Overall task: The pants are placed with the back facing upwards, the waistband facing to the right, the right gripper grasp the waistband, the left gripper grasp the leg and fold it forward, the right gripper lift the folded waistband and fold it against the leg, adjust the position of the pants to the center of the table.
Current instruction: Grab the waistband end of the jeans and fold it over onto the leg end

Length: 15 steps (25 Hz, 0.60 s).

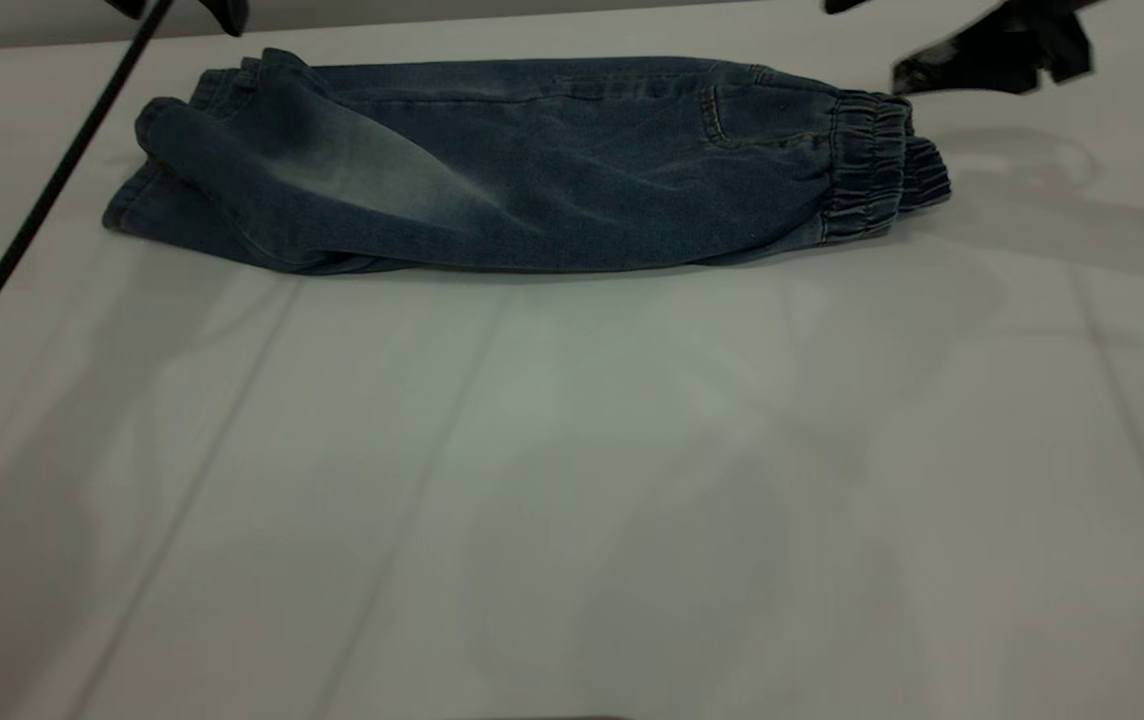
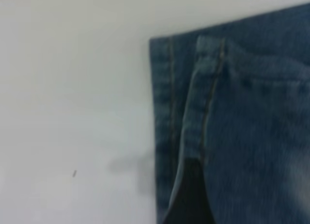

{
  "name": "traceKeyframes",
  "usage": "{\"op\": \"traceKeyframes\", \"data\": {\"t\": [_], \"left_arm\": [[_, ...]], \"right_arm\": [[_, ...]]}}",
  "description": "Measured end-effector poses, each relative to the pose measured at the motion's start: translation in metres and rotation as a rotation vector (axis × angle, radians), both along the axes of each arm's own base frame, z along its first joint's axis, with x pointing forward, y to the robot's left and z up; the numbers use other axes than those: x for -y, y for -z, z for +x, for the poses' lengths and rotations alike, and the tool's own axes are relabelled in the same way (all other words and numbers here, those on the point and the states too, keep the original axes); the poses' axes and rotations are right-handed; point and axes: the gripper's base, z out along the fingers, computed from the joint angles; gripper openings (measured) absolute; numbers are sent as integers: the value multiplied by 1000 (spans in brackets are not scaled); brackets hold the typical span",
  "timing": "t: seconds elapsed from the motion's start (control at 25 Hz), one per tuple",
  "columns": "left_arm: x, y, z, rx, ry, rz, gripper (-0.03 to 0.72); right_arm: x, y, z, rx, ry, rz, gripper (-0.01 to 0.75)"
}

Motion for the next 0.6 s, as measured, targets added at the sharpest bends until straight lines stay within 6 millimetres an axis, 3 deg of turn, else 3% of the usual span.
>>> {"op": "traceKeyframes", "data": {"t": [0.12,0.32,0.6], "left_arm": [[1,-12,-2,-91,-38,23,566],[8,-21,-7,-172,-27,60,568],[32,-21,-12,-184,27,68,568]], "right_arm": [[10,2,-11,-117,-52,26,554],[11,14,-20,-221,-106,-42,554],[9,56,-14,-262,-26,-41,554]]}}
